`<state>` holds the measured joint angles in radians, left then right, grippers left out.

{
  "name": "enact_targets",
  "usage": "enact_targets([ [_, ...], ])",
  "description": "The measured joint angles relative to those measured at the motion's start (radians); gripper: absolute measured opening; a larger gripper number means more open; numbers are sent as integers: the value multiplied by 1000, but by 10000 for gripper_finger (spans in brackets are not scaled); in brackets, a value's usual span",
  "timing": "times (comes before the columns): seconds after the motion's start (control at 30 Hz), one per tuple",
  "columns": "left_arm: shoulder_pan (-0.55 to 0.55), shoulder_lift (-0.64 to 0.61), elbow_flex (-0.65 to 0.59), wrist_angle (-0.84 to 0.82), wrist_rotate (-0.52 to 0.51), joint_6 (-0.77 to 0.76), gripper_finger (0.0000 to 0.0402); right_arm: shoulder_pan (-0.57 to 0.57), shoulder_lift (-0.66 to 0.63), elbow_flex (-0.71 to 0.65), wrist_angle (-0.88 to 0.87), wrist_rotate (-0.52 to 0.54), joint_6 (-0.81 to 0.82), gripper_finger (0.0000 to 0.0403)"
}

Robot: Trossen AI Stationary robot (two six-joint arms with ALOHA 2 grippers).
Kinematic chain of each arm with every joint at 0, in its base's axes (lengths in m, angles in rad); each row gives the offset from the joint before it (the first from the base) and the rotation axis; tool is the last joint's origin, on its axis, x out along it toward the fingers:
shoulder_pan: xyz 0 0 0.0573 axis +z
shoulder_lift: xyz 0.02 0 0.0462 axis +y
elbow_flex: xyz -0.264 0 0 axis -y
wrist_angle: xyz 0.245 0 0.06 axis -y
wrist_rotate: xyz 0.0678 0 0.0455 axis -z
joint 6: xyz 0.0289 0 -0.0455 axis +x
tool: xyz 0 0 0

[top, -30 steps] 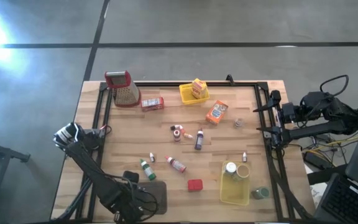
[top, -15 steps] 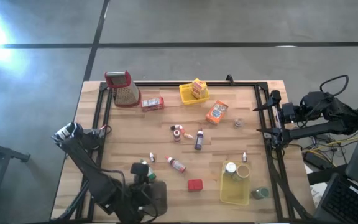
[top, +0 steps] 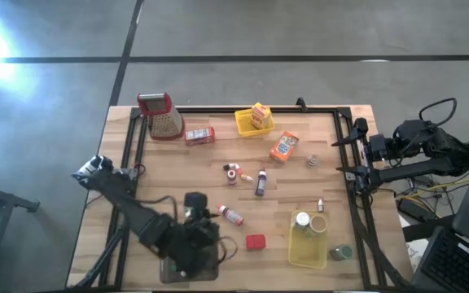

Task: Pick & Place Kitchen Items
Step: Put the red cereal box into the top yellow bin

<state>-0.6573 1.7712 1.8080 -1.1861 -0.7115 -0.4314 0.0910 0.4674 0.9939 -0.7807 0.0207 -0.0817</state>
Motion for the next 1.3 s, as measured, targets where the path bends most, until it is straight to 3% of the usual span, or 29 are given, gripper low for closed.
enact_targets([
  [0.33,199,-11,-62,139,242,246,134,0,0,0,0,0,-5,289],
  [0.57,321,-27,-147,211,334,296,131,0,0,0,0,0,-4,272],
  [0.83,454,-131,-261,401,525,379,116,0,0,0,0,0,-4,250],
  [0.93,471,-240,-383,565,544,417,101,0,0,0,0,0,0,242],
  [1.1,514,-473,-691,896,553,410,75,0,0,0,0,0,-1,230],
  [1.3,577,-704,-978,1144,539,374,57,0,0,0,0,0,-3,220],
])
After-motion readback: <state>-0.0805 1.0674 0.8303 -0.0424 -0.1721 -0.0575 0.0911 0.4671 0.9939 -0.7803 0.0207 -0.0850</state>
